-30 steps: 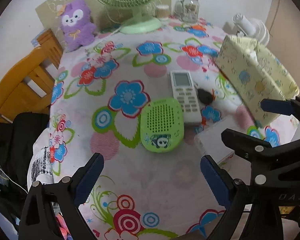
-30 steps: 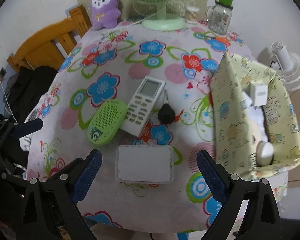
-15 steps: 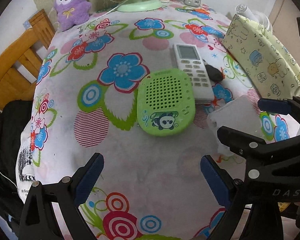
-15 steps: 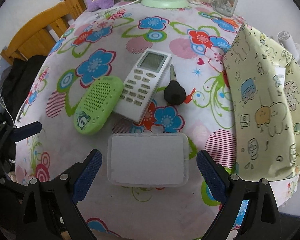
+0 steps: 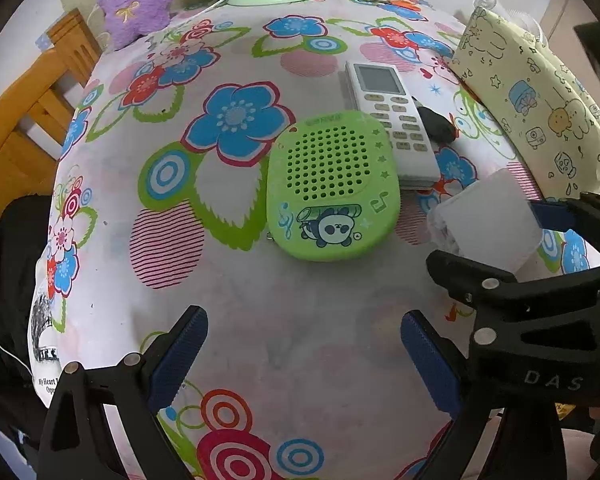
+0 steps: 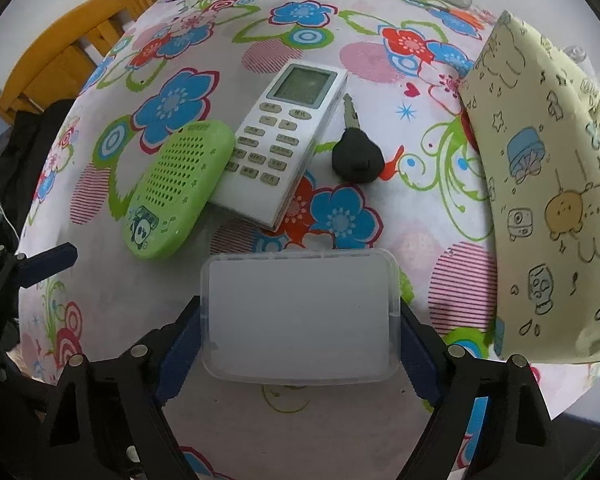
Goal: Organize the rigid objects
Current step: 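Grasp the clear plastic box with the right gripper, then close left gripper on the white remote while right gripper holds the plastic box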
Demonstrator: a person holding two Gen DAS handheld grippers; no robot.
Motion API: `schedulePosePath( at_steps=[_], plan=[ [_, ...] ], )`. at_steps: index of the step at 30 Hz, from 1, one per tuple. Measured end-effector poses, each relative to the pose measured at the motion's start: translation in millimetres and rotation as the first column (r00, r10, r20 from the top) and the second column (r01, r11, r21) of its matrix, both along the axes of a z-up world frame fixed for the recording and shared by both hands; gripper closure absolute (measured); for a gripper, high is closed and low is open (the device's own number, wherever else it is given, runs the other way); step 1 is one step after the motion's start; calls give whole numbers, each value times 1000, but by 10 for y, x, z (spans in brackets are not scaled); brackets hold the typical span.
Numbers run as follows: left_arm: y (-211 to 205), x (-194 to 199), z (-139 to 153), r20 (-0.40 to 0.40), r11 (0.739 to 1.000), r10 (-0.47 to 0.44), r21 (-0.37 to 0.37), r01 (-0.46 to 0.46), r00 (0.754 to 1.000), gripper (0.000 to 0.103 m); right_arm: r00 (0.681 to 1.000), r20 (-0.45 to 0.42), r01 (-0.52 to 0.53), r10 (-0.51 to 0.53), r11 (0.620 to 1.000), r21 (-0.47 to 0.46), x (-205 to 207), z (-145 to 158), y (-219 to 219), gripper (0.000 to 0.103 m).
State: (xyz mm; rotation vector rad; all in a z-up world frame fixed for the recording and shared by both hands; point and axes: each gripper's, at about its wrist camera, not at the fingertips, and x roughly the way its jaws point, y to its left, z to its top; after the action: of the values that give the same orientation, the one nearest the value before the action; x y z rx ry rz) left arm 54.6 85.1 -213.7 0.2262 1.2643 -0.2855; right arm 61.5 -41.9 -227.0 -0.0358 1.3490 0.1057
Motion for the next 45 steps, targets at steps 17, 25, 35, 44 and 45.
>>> schedulePosePath(
  at_steps=[17, 25, 35, 44, 45],
  plan=[
    [-303, 443, 483, 47, 998, -11, -68, 14, 999, 5, 991, 134, 21, -22, 1000, 5, 371, 801, -280, 14],
    [-533, 804, 400, 5, 998, 3, -68, -2, 1000, 8, 997, 73, 13, -17, 999, 43, 687, 686, -387, 14],
    [-742, 1095, 154, -75, 997, 1, -83, -7, 997, 14, 997, 29, 71, -71, 997, -9, 931, 511, -502, 14],
    [-752, 1254, 19, -125, 995, 14, -93, -26, 992, 29, 994, 46, 103, -100, 992, -67, 1032, 522, -550, 14],
    [-758, 1256, 10, -127, 996, 13, -90, -25, 992, 30, 994, 44, 100, -97, 992, -71, 1037, 518, -557, 14]
  ],
)
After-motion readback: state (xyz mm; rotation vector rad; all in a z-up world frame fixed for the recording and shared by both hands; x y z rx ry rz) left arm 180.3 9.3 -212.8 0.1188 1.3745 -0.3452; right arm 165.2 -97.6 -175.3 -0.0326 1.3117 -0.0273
